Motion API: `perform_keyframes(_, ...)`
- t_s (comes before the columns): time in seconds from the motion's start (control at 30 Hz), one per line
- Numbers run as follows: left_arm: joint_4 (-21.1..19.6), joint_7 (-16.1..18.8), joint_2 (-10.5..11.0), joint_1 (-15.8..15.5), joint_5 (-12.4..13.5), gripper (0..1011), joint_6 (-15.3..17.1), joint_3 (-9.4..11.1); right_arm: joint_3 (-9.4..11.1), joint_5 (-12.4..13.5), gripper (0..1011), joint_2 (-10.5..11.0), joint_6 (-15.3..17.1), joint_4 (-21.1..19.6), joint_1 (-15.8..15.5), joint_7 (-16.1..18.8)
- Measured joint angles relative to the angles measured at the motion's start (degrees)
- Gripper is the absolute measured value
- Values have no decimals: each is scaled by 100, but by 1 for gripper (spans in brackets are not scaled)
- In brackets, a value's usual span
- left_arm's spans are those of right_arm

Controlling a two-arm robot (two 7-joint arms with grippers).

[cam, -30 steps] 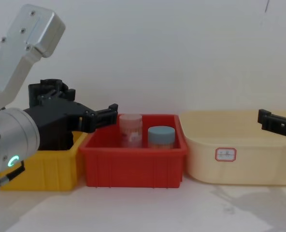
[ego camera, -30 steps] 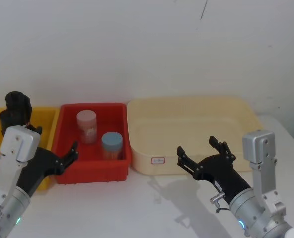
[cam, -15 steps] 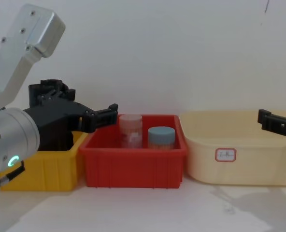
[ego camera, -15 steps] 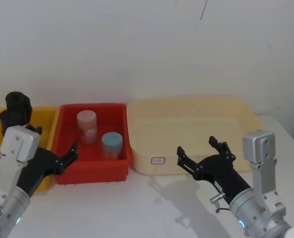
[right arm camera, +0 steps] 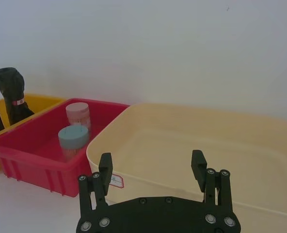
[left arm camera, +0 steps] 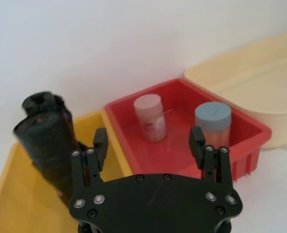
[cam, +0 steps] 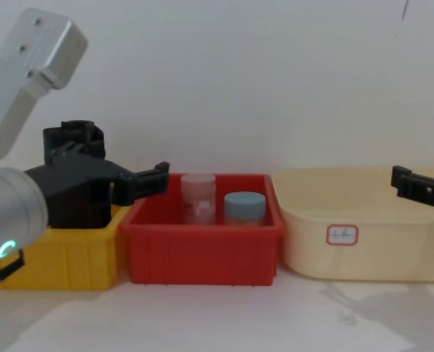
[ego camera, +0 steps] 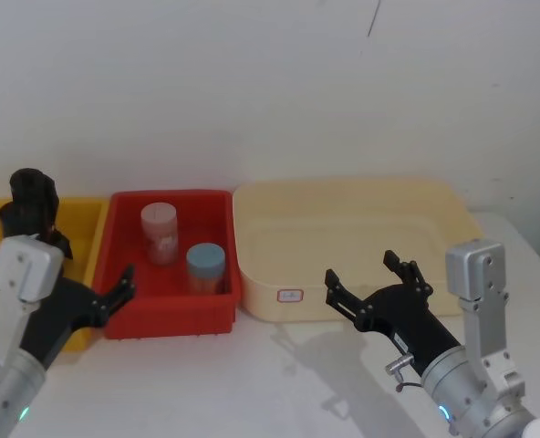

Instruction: Pick up the garbage bag with the one hand and transfer it to the other hand.

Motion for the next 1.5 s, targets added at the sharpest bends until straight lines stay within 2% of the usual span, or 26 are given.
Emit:
perform_keyframes(0.17, -114, 23, 58, 153, -108, 1001, 81, -125, 0, 0, 999, 0, 0, 0, 0, 0)
perform_keyframes(0.33, -274, 12, 186, 401, -319, 1001, 178, -400, 0, 0, 1000, 0, 0, 0, 0, 0)
perform_keyframes(0.6, -343, -107, 282, 487, -560, 1001, 281, -660, 0, 1, 1000, 0, 0, 0, 0, 0)
perform_keyframes(0.73, -294, -203, 303, 409, -657, 1001, 362, -759, 0, 0, 1000, 0, 0, 0, 0, 0)
perform_keyframes(1.03, -54, -361, 285, 153, -760, 1001, 523, -847, 0, 1, 1000, 0, 0, 0, 0, 0)
perform_keyframes(1.5, 568, -491, 163, -364, -665, 1001, 742, -780, 0, 0, 1000, 0, 0, 0, 0, 0)
